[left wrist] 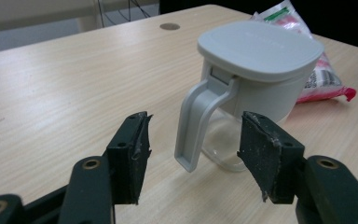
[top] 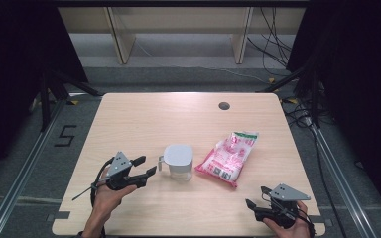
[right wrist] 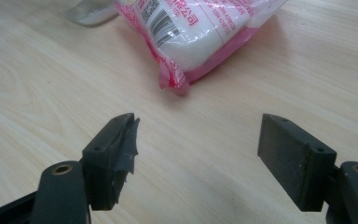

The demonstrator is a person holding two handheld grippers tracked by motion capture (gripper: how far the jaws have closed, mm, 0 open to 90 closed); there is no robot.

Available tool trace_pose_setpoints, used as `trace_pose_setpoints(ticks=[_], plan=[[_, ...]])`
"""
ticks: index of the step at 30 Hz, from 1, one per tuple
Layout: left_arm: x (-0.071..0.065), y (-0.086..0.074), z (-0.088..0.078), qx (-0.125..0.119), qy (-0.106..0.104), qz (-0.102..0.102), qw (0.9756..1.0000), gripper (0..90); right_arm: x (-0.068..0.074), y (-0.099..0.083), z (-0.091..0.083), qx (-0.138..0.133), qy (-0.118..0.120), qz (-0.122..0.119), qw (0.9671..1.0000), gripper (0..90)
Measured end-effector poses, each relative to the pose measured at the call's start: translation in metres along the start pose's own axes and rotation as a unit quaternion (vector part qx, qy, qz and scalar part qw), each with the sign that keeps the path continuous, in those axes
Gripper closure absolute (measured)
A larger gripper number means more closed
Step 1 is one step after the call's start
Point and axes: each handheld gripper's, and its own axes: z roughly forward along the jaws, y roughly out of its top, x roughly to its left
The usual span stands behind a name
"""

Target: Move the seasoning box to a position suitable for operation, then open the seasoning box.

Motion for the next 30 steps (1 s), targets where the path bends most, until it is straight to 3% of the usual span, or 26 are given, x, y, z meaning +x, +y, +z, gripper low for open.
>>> trace_pose_setpoints(ticks=[2,3,5,6,9,10,11,13,16,18,21,25,27,30], plan=[[0.0,0.002,-0.002,-0.005,-0.004,0.0,1.0,44.8,0.002,0.0,-0.001,0.005,-0.007,0.006,0.9999,28.7],[0.0,0.004,-0.003,-0.006,-0.004,0.01,0.9999,45.9,0.0,0.0,0.0,0.001,-0.001,0.0,1.0,28.7],[-0.002,0.006,-0.004,-0.009,-0.004,0.007,0.9999,49.6,0.0,0.0,-0.001,0.005,0.002,0.0,1.0,28.7],[-0.003,0.008,-0.006,-0.011,0.002,0.013,0.9998,54.1,0.0,0.0,-0.001,0.007,-0.009,-0.003,0.9999,28.7],[-0.008,0.011,-0.009,-0.016,0.002,0.035,0.9993,69.0,-0.002,0.001,0.0,0.008,0.007,-0.008,0.9999,28.5],[-0.01,0.013,-0.009,-0.015,0.004,0.039,0.9991,72.3,-0.001,0.001,0.0,0.005,0.0,-0.009,0.9999,28.4],[-0.012,0.014,-0.008,-0.016,0.012,0.034,0.9992,74.9,-0.001,0.001,0.001,0.009,0.008,-0.008,0.9999,28.3],[-0.013,0.017,-0.007,-0.017,0.014,0.043,0.9988,79.7,0.001,0.001,0.003,0.003,-0.001,-0.012,0.9999,27.9],[-0.016,0.022,-0.004,-0.034,0.013,0.026,0.999,84.5,0.002,0.0,0.002,0.002,-0.004,-0.004,1.0,27.7],[-0.016,0.027,-0.001,-0.043,0.011,0.029,0.9986,86.2,0.0,0.0,0.002,0.002,0.0,-0.013,0.9999,27.3],[-0.016,0.034,0.003,-0.052,0.009,0.025,0.9983,87.2,0.0,0.0,0.003,-0.001,-0.004,-0.001,1.0,27.3],[-0.019,0.038,0.011,-0.046,0.004,0.02,0.9987,87.1,0.001,0.0,0.004,0.004,-0.002,-0.003,1.0,27.3],[-0.02,0.038,0.017,-0.041,0.001,0.034,0.9986,87.1,0.001,0.0,0.004,0.005,-0.003,-0.005,1.0,27.3],[-0.018,0.036,0.024,-0.039,-0.013,0.023,0.9989,86.7,0.001,0.001,0.004,0.003,-0.003,-0.004,1.0,27.3]])
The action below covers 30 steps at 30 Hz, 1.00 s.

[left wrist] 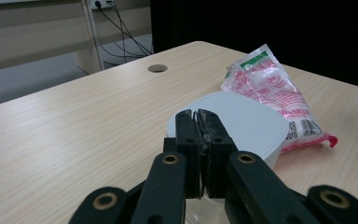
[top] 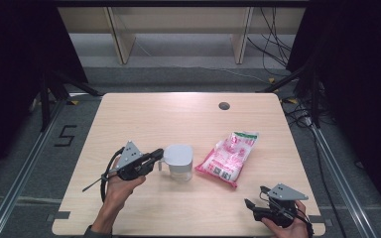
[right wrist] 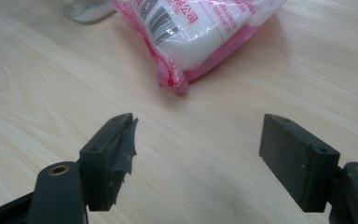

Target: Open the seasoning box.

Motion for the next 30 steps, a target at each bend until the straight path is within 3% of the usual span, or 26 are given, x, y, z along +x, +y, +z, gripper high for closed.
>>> trace_pose_setpoints(ticks=[3,4,7,9,11,13,15,16,17,18,19,20,21,22,24,26,27,29,30], plan=[[0.004,-0.001,0.005,-0.001,0.001,-0.008,1.0,86.7,0.0,0.0,0.0,0.0,-0.01,-0.007,0.9999,27.3],[0.003,-0.001,0.008,-0.004,-0.002,-0.021,0.9998,86.8,0.0,0.001,0.0,0.001,0.0,-0.004,1.0,27.3],[0.003,-0.002,0.014,0.007,0.0,-0.014,0.9999,86.7,0.003,0.001,0.0,0.001,-0.005,-0.007,1.0,27.3],[0.002,-0.003,0.016,0.006,0.001,-0.012,0.9999,86.5,0.003,0.001,0.0,-0.007,0.01,-0.005,0.9999,25.6],[0.002,-0.003,0.016,0.005,0.003,-0.009,0.9999,85.8,0.003,0.002,0.0,-0.015,0.01,-0.021,0.9996,23.4],[0.003,-0.002,0.014,0.007,0.008,-0.006,0.9999,85.7,0.007,0.002,-0.002,-0.02,0.011,-0.004,0.9997,20.6],[0.003,-0.003,0.014,0.008,0.01,-0.015,0.9998,85.7,0.006,0.004,-0.001,-0.033,0.008,-0.026,0.9991,20.5],[0.004,-0.003,0.014,0.009,0.01,-0.014,0.9998,85.7,0.007,0.004,-0.001,-0.034,0.015,-0.025,0.999,20.6],[0.003,-0.003,0.013,0.011,0.012,-0.011,0.9998,85.6,0.008,0.005,-0.001,-0.036,0.005,-0.035,0.9987,21.2],[0.004,-0.002,0.013,0.01,0.012,-0.003,0.9999,85.6,0.009,0.006,0.001,-0.035,0.015,-0.032,0.9988,22.2],[0.004,-0.002,0.013,0.011,0.012,-0.001,0.9999,85.5,0.009,0.007,0.002,-0.039,0.008,-0.044,0.9982,24.6],[0.005,-0.003,0.012,0.016,0.012,0.002,0.9998,85.5,0.009,0.008,0.003,-0.031,0.019,-0.045,0.9983,26.9],[0.005,-0.003,0.012,0.014,0.011,0.002,0.9998,85.5,0.008,0.011,0.005,-0.037,0.017,-0.062,0.9972,30.7],[0.006,-0.003,0.012,0.015,0.014,0.004,0.9998,85.5,0.011,0.012,0.006,-0.031,0.021,-0.051,0.998,33.6],[0.005,-0.004,0.012,0.008,0.013,-0.018,0.9997,85.2,0.01,0.017,0.009,-0.04,0.025,-0.063,0.9969,40.9],[0.007,-0.004,0.012,0.01,0.01,-0.008,0.9999,85.1,0.01,0.024,0.014,-0.049,0.033,-0.074,0.9956,50.0],[0.007,-0.005,0.012,0.007,0.01,-0.02,0.9997,85.1,0.011,0.027,0.015,-0.047,0.046,-0.067,0.9956,53.5],[0.008,-0.005,0.011,0.008,0.008,-0.014,0.9998,85.1,0.015,0.035,0.02,-0.056,0.044,-0.066,0.9953,60.7],[0.008,-0.005,0.011,0.008,0.007,-0.013,0.9998,85.1,0.014,0.039,0.022,-0.064,0.044,-0.082,0.9936,65.4]])
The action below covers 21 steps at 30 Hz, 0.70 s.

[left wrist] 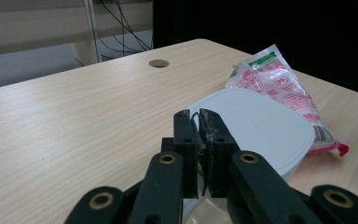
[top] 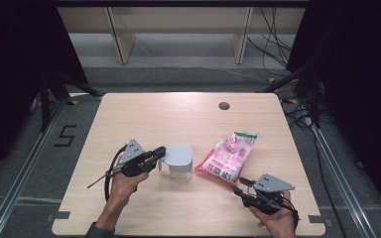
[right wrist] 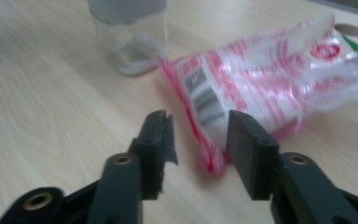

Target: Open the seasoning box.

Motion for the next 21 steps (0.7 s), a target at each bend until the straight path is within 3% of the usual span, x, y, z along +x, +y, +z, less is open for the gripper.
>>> trace_pose_setpoints(ticks=[2,3,5,7,9,13,15,20,21], plan=[[0.001,0.0,0.0,0.0,-0.002,0.0,1.0,85.1,0.003,0.009,0.006,-0.017,0.01,0.0,0.9998,70.4],[0.0,-0.001,0.0,-0.003,-0.002,-0.013,0.9999,85.0,0.004,0.015,0.009,-0.017,0.016,-0.002,0.9997,73.2],[0.001,-0.001,0.0,-0.002,-0.002,-0.006,1.0,85.0,0.008,0.023,0.017,-0.03,0.019,-0.008,0.9993,77.9],[0.0,-0.001,0.0,-0.002,0.001,-0.013,0.9999,85.0,0.009,0.033,0.027,-0.04,0.026,-0.025,0.9986,81.4],[0.0,-0.001,0.0,-0.008,0.0,-0.013,0.9999,84.9,0.011,0.038,0.035,-0.032,0.039,-0.017,0.9986,81.6],[0.001,-0.002,0.0,-0.01,-0.001,-0.012,0.9999,84.9,0.013,0.047,0.056,-0.023,0.058,-0.033,0.9975,85.2],[0.002,-0.002,0.001,-0.015,-0.003,-0.023,0.9996,84.9,0.014,0.053,0.064,-0.023,0.068,-0.04,0.9966,86.9],[0.003,-0.003,0.0,-0.014,-0.006,-0.026,0.9995,84.9,0.019,0.064,0.076,-0.026,0.072,-0.05,0.9958,90.0],[0.003,-0.003,0.0,-0.016,-0.007,-0.026,0.9995,85.0,0.02,0.065,0.078,-0.019,0.07,-0.042,0.9965,90.0]])
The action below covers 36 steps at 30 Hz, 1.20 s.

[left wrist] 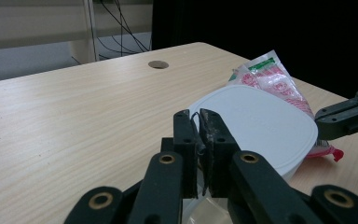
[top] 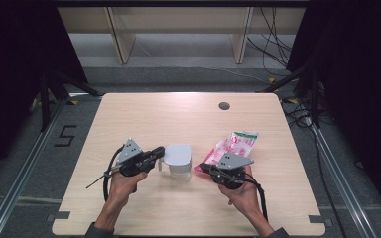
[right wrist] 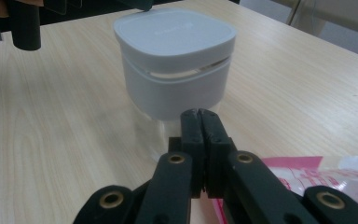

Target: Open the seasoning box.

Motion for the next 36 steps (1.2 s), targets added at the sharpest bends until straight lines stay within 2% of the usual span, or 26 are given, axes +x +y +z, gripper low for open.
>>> trace_pose_setpoints(ticks=[2,4,5,6,9,11,12,14,15,18,19,20,21,22,23,24,25,26,29,30,31,33,34,36], plan=[[0.0,0.0,-0.001,0.002,0.001,0.001,1.0,85.0,-0.001,0.002,0.005,-0.001,0.0,-0.005,1.0,90.0],[0.001,0.0,-0.001,0.003,0.001,0.002,1.0,84.9,-0.001,0.005,0.009,-0.001,0.003,0.002,1.0,90.0],[0.001,0.0,0.0,-0.001,-0.002,0.002,1.0,84.9,-0.002,0.005,0.011,-0.007,0.003,-0.005,1.0,90.0],[0.001,0.0,0.0,-0.001,-0.001,0.001,1.0,85.0,-0.001,0.007,0.012,-0.001,0.008,0.0,1.0,90.0],[0.002,0.0,-0.001,0.002,0.001,-0.001,1.0,85.0,-0.003,0.01,0.015,-0.01,0.002,0.001,0.9999,90.0],[0.003,-0.001,-0.001,-0.002,-0.006,-0.006,1.0,85.0,-0.003,0.011,0.018,-0.007,0.004,-0.002,1.0,90.0],[0.003,-0.001,-0.001,0.001,-0.002,-0.007,1.0,85.0,-0.001,0.011,0.019,-0.001,0.006,0.008,1.0,90.0],[0.003,-0.001,-0.001,0.001,-0.003,-0.006,1.0,85.0,0.0,0.012,0.02,-0.001,0.005,0.004,1.0,90.0],[0.004,-0.001,-0.001,0.0,-0.004,-0.007,1.0,85.0,0.002,0.013,0.022,-0.009,0.003,-0.005,0.9999,90.0],[0.005,-0.002,-0.001,-0.004,-0.006,-0.012,0.9999,84.9,0.004,0.017,0.022,-0.009,0.006,-0.018,0.9998,90.0],[0.005,-0.002,-0.001,-0.004,-0.006,-0.012,0.9999,84.8,0.004,0.018,0.022,-0.01,0.002,-0.012,0.9999,90.0],[0.004,-0.002,-0.002,-0.001,-0.001,-0.014,0.9999,84.6,0.004,0.019,0.022,-0.009,0.001,-0.018,0.9998,90.0],[0.004,-0.002,-0.002,-0.001,-0.001,-0.014,0.9999,84.2,0.005,0.021,0.021,-0.004,0.004,-0.014,0.9999,90.0],[0.004,-0.002,-0.002,0.0,0.0,-0.012,0.9999,83.9,0.005,0.022,0.022,-0.008,-0.001,-0.024,0.9997,90.0],[0.003,-0.002,-0.002,0.001,0.003,-0.017,0.9998,83.4,0.006,0.024,0.021,-0.008,-0.001,-0.024,0.9997,90.0],[0.003,-0.002,-0.003,0.003,0.005,-0.016,0.9999,82.7,0.005,0.025,0.021,-0.002,0.002,-0.032,0.9995,90.0],[0.003,-0.002,-0.003,0.003,0.008,-0.014,0.9999,81.8,0.005,0.026,0.022,-0.008,0.001,-0.035,0.9994,90.0],[0.004,-0.001,-0.004,-0.001,0.005,-0.009,0.9999,80.6,0.005,0.027,0.023,-0.007,0.0,-0.036,0.9993,90.0],[0.003,0.001,-0.011,0.007,0.018,0.002,0.9998,75.9,0.005,0.03,0.022,-0.008,0.001,-0.039,0.9992,90.0],[0.003,0.001,-0.013,0.005,0.015,0.007,0.9998,73.6,0.005,0.031,0.022,-0.012,-0.002,-0.031,0.9995,90.0],[0.002,0.001,-0.015,0.002,0.014,0.001,0.9999,72.2,0.004,0.032,0.022,-0.014,0.002,-0.036,0.9993,90.0],[0.002,0.001,-0.02,-0.001,0.005,0.009,0.9999,69.0,0.005,0.034,0.021,-0.013,0.003,-0.029,0.9995,90.0],[0.001,0.001,-0.022,-0.002,0.001,0.006,1.0,67.5,0.005,0.035,0.021,-0.01,0.008,-0.026,0.9996,90.0],[0.001,-0.001,-0.026,0.0,-0.005,0.003,1.0,64.5,0.005,0.036,0.023,-0.018,0.006,-0.036,0.9992,90.0]])
